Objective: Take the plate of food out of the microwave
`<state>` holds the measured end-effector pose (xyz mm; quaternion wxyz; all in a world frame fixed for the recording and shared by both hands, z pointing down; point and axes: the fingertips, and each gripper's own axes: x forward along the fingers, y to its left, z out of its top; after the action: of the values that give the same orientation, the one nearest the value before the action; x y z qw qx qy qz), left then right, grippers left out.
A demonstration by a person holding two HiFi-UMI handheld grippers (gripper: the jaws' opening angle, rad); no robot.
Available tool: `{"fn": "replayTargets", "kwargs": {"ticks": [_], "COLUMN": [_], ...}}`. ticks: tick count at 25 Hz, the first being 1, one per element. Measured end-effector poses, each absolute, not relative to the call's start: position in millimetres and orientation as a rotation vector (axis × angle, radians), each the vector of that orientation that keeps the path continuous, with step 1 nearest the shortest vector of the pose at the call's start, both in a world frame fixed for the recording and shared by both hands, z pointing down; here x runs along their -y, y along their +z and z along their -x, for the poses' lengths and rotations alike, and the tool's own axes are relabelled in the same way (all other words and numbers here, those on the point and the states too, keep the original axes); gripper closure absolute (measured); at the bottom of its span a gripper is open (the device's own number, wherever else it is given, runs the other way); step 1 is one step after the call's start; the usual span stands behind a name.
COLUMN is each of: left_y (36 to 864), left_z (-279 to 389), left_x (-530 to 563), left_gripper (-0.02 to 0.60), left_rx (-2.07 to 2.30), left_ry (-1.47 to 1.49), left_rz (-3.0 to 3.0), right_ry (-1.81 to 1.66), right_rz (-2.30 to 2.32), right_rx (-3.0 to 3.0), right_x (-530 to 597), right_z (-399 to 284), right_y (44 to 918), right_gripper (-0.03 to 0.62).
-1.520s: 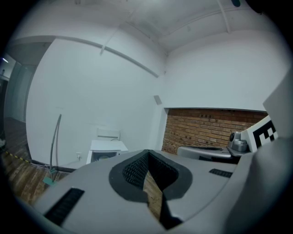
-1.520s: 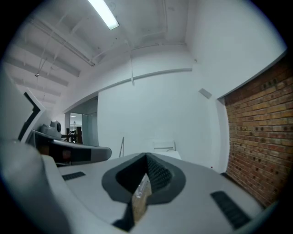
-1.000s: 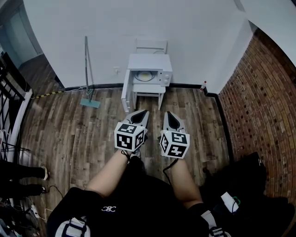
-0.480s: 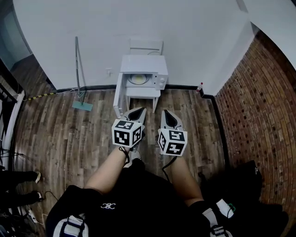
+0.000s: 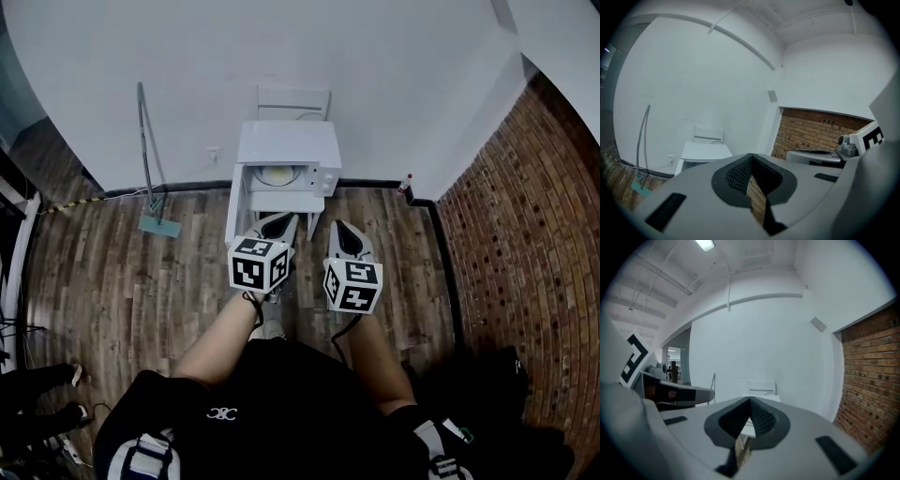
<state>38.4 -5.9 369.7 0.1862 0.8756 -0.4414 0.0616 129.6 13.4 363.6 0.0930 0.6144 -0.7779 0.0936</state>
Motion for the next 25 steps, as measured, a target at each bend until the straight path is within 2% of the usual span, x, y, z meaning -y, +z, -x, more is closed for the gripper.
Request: {"fn": "replayTargets", "kwargs": {"ticks": [12,25], "left_y": [384.3,415.4], "left_z": [-4.0,9.6], "left_x": [117.5,153.3], "left_gripper": [0.581,0.581], "left_rx": [1.235,1.254], "left_ry": [0.164,0.185], "left_rz": [-2.431,-2.369], "right_ry": [0.279,0.358], "right_rz": [-1.789,-1.717], "right_rx": [2.280,2.280], "right_x": [97.8,142.4], "right_z": [-95.4,-84.2], "right_y": [380.5,417.4], "right_gripper": [0.581,0.582]}}
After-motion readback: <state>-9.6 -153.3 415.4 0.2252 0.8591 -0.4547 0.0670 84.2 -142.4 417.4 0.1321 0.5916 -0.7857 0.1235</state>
